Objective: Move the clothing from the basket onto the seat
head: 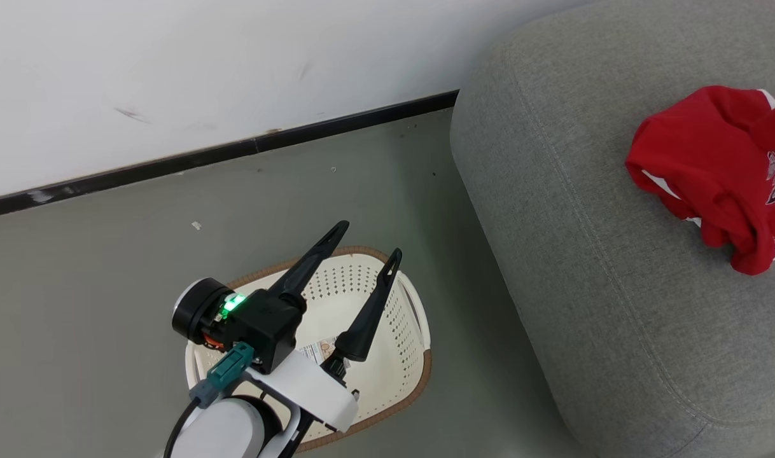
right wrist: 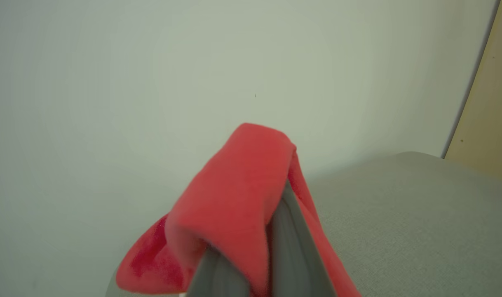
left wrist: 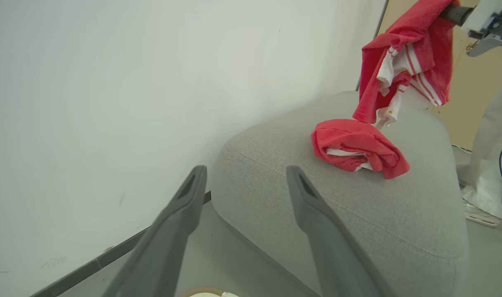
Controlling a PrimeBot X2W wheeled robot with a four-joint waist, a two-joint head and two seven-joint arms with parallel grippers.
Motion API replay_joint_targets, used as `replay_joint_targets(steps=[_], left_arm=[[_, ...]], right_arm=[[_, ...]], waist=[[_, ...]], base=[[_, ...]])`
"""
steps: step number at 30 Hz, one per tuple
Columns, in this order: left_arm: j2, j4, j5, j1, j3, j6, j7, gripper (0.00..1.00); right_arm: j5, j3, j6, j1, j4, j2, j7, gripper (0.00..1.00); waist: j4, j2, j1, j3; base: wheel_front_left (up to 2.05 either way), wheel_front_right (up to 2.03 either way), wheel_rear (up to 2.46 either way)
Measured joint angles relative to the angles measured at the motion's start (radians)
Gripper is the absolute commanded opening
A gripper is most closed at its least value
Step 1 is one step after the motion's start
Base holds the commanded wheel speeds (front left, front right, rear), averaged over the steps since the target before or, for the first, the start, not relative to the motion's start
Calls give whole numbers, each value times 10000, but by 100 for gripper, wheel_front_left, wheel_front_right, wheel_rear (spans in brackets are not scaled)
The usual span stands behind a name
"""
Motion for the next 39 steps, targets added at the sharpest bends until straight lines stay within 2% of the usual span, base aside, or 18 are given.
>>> replay_joint_targets(steps=[8,17,18,20,22,24,25,39], left_arm=[[-23,-265,86,-318,-171,-63,167,100],[-311,-341,35,-506,-163,-61,161,100],[-322,-343,25,-506,-105,-59,161,100],[-309,-341,19,-506,8,-38,159,100],[-276,-297,0,-506,94,0,98,100],[-295,-278,-27,-506,123,-4,52,100],[-328,-278,-63,-506,127,-4,-27,100],[-127,401,-196,-427,658,138,-343,100]], right_arm=[[-412,-61,-4,1126,1110,1070,-472,0],[-552,-21,-4,1391,1513,1555,-713,0],[-552,-15,-4,1392,1526,1607,-715,8],[-554,23,-4,1393,1563,1739,-729,32],[-554,79,-4,1395,1634,1900,-815,46],[-554,69,-4,1423,1712,1944,-819,78],[-556,79,-4,1462,1709,1941,-851,100],[-1202,368,-4,2934,700,2376,-989,100]], waist=[[71,0,0,542],[82,0,0,965],[71,0,0,1002],[21,0,0,1060],[-51,0,0,1080],[-107,0,0,1061],[-128,0,0,1042],[-456,0,0,543]], base=[[0,0,0],[0,0,0],[0,0,0],[0,0,0],[0,0,0],[0,0,0],[0,0,0],[0,0,0]])
